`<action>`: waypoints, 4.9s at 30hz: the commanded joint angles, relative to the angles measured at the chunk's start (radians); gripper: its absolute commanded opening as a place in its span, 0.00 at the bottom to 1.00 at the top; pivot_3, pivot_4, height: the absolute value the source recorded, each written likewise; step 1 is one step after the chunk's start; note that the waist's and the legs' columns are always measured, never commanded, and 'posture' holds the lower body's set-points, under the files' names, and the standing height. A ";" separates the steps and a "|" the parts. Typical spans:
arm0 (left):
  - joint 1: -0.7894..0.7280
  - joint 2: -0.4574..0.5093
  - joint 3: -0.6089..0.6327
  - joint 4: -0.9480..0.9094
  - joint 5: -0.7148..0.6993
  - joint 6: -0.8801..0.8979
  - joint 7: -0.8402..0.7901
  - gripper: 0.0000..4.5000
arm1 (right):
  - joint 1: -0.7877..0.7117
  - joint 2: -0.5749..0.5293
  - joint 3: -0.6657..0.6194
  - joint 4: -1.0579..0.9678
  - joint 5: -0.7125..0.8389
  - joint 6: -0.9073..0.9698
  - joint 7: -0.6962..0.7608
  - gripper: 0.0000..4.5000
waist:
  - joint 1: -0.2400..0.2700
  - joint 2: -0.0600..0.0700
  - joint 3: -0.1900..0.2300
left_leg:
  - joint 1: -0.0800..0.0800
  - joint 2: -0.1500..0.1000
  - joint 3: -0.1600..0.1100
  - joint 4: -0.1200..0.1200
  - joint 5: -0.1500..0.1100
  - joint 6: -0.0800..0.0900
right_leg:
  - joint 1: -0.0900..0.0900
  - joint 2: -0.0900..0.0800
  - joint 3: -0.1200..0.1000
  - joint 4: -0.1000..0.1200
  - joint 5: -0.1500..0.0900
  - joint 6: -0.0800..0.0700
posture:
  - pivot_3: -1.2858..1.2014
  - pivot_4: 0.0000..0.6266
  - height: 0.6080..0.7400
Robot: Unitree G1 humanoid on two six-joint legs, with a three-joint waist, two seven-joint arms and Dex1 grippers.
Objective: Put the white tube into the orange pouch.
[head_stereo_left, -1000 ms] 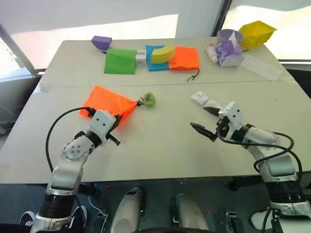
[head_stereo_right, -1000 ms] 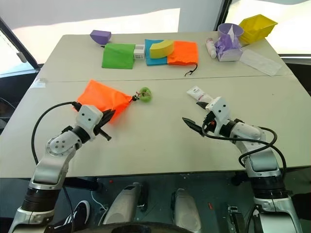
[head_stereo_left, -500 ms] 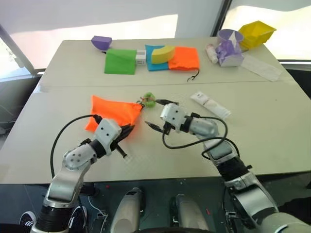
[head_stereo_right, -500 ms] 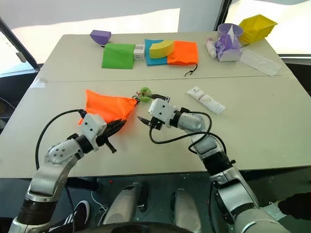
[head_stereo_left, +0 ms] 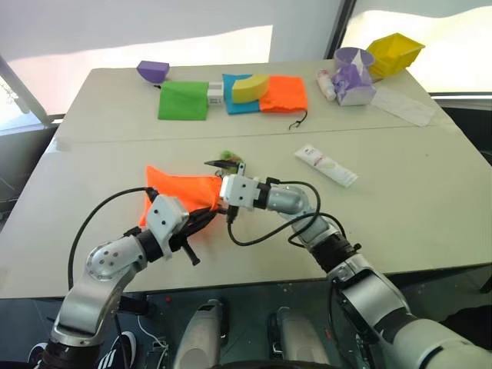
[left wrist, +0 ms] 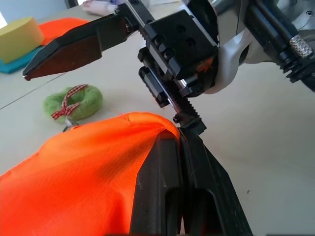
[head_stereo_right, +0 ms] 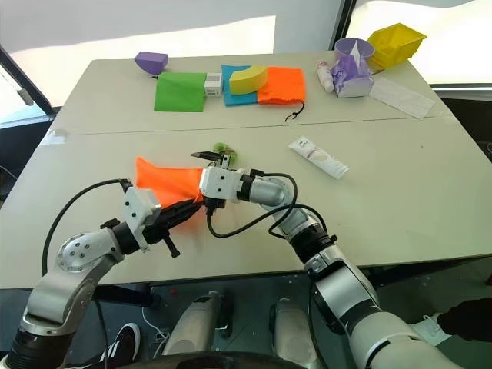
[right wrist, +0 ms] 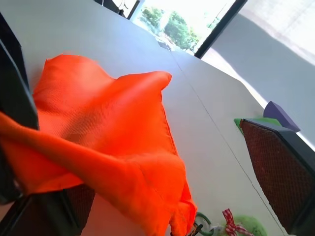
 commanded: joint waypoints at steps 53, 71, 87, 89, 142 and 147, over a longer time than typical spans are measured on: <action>-0.281 0.079 0.064 0.371 0.034 -0.349 -0.117 0.00 | 0.250 -0.398 -0.203 -0.649 0.327 0.474 0.241 0.01 | 0.004 0.000 0.000 | -0.001 -0.001 0.001 -0.011 0.002 0.000 | -0.002 0.000 0.004 -0.003 0.001 -0.002 | 0.52 0.24 1.00; 0.020 0.130 0.155 0.168 -0.088 -0.263 -0.141 0.00 | 0.268 -0.307 -0.091 -0.615 0.177 0.424 0.152 0.01 | 0.001 -0.001 0.000 | 0.000 0.000 0.001 -0.014 0.001 -0.002 | -0.003 -0.002 0.004 -0.016 0.004 -0.009 | 0.52 0.24 1.00; 0.027 0.093 0.100 0.145 -0.061 -0.258 -0.134 0.00 | 0.340 -0.366 -0.175 -0.757 0.329 0.588 0.240 0.65 | 0.003 -0.002 0.000 | 0.000 0.001 0.002 -0.015 0.001 -0.002 | -0.003 -0.001 0.004 -0.015 0.006 -0.008 | 0.52 0.24 1.00; 0.026 0.093 0.095 0.139 -0.064 -0.259 -0.142 0.00 | 0.359 -0.392 -0.248 -0.827 0.441 0.703 0.260 0.65 | 0.006 -0.002 0.000 | 0.000 0.001 0.002 -0.016 0.001 -0.002 | -0.003 -0.001 0.004 -0.015 0.006 -0.008 | 0.52 0.24 1.00; 0.021 0.027 0.010 0.101 -0.044 -0.250 -0.114 0.00 | 0.131 -0.582 -0.439 -0.329 0.368 1.036 0.187 0.40 | 0.004 -0.001 0.000 | -0.002 0.001 0.004 -0.014 0.003 0.001 | -0.002 -0.001 0.004 -0.015 0.006 -0.007 | 0.52 0.24 1.00; 0.022 0.027 0.016 0.104 -0.045 -0.250 -0.113 0.00 | 0.270 -0.632 -0.569 -0.707 0.678 1.233 0.369 0.40 | 0.009 -0.001 0.000 | -0.002 0.001 0.004 -0.014 0.003 0.002 | -0.003 -0.001 0.004 -0.015 0.007 -0.004 | 0.52 0.24 1.00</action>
